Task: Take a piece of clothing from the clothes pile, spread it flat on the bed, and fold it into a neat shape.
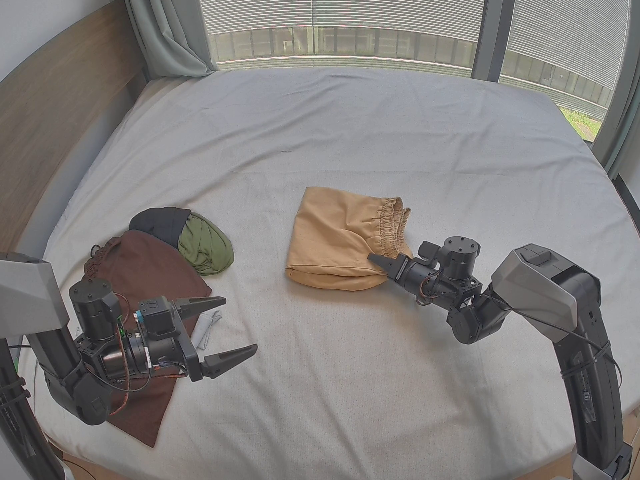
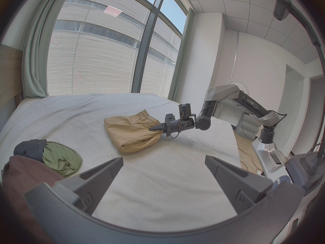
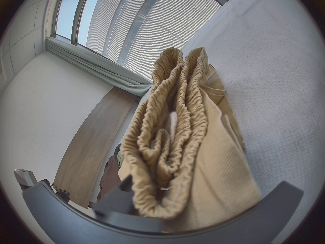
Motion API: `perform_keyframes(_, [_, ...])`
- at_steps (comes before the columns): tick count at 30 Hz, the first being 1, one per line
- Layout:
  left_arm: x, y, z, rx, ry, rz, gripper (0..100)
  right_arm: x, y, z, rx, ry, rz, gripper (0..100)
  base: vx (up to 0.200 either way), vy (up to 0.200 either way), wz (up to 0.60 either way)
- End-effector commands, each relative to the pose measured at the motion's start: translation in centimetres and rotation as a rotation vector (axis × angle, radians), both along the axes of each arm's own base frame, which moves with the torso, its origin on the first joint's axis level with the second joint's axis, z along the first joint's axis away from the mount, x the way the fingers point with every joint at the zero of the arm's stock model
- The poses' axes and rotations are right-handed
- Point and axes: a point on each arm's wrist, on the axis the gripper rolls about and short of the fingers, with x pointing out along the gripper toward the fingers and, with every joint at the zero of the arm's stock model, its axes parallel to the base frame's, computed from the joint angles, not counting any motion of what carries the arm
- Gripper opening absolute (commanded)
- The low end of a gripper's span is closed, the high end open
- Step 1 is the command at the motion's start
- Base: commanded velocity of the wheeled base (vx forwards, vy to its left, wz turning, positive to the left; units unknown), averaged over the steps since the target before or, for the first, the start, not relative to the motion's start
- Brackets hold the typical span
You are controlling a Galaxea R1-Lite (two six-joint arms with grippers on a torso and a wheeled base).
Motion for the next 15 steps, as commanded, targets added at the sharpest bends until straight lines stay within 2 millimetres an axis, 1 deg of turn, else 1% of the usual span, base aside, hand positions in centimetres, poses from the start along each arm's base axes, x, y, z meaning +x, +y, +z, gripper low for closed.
perform_keyframes(1, [0.0, -0.1, 0.0, 0.0, -0.001, -0.004, 100, 0.0, -0.4, -0.4, -0.004, 0.011, -0.015, 100, 0.0, 0.0, 0.0])
perform_keyframes(4, [0.0, -0.1, 0.0, -0.001, -0.002, -0.004, 100, -0.4, -0.9, -0.1, -0.005, 0.012, -0.029, 100, 0.0, 0.0, 0.0])
perform_keyframes(5, [0.1, -0.1, 0.0, -0.001, -0.004, -0.004, 100, -0.5, -1.3, 0.1, -0.006, 0.008, -0.036, 100, 0.0, 0.0, 0.0])
perform_keyframes(8, [0.0, -0.1, 0.0, -0.001, -0.002, -0.004, 100, -1.2, -2.7, 1.4, -0.005, -0.007, -0.06, 100, 0.0, 0.0, 0.0])
perform_keyframes(9, [0.0, -0.1, 0.0, -0.001, -0.002, -0.004, 100, -1.2, -2.7, 1.4, -0.005, -0.007, -0.06, 100, 0.0, 0.0, 0.0])
perform_keyframes(10, [0.0, -0.1, 0.1, -0.001, -0.005, -0.004, 100, -1.7, -3.9, 2.7, -0.015, -0.027, -0.08, 100, 0.0, 0.0, 0.0])
perform_keyframes(13, [0.1, -0.2, 0.1, -0.001, -0.007, -0.005, 100, -2.3, -5.1, 4.0, -0.027, -0.054, -0.1, 100, 0.0, 0.0, 0.0])
perform_keyframes(15, [0.1, -0.1, 0.1, -0.002, -0.008, -0.004, 100, -3.0, -5.8, 5.4, -0.035, -0.082, -0.11, 100, 0.0, 0.0, 0.0])
